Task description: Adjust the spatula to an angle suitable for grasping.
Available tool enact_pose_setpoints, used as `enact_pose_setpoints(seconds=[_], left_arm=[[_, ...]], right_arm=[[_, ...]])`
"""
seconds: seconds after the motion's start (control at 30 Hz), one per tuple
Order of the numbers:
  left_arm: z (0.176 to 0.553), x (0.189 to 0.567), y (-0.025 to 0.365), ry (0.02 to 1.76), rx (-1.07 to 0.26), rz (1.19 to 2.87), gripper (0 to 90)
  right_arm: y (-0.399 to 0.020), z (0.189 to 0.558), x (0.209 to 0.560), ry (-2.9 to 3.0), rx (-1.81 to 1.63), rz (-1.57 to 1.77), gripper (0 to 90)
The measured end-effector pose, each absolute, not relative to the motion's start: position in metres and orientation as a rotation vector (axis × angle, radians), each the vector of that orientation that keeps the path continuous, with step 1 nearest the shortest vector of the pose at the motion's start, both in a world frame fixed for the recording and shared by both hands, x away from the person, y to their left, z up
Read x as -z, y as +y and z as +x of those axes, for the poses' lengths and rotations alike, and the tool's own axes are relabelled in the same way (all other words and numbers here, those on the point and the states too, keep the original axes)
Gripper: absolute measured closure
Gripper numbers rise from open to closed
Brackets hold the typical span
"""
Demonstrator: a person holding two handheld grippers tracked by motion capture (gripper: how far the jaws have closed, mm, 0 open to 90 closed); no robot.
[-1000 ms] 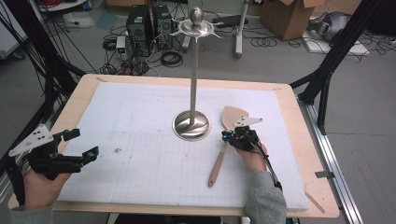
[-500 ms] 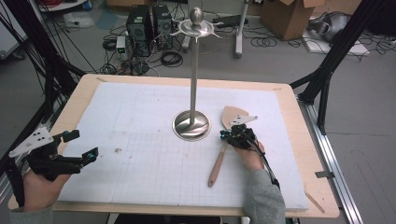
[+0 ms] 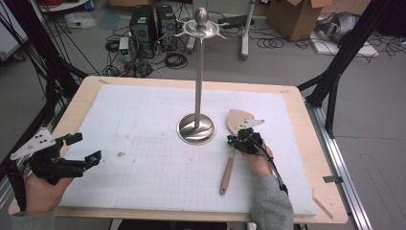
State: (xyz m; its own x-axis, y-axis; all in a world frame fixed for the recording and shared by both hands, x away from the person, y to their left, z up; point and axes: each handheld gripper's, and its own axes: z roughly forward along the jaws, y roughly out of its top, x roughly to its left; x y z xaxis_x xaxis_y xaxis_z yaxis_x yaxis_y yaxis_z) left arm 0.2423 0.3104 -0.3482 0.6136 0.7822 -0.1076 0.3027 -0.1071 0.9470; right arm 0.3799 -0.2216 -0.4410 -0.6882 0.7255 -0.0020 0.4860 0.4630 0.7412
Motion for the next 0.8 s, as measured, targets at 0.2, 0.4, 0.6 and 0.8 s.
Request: enact_pose_setpoints(seconds=[0.2, 0.4, 0.6, 0.8], left_arm=[[0.243, 0.348, 0.310, 0.899, -0.516, 1.684, 1.7], [0.245, 0.349, 0.308, 0.897, -0.509, 1.689, 1.7], [0.249, 0.350, 0.304, 0.888, -0.498, 1.702, 1.7], [0.251, 0.351, 0.302, 0.888, -0.493, 1.706, 1.7]], right_arm=[[-0.227, 0.377, 0.442, 2.390, -1.072, 1.055, 89.8], [-0.234, 0.375, 0.443, 2.379, -1.104, 1.092, 89.9], [-0.236, 0.374, 0.443, 2.366, -1.105, 1.128, 90.0], [-0.241, 0.371, 0.444, 2.338, -1.114, 1.157, 90.0]])
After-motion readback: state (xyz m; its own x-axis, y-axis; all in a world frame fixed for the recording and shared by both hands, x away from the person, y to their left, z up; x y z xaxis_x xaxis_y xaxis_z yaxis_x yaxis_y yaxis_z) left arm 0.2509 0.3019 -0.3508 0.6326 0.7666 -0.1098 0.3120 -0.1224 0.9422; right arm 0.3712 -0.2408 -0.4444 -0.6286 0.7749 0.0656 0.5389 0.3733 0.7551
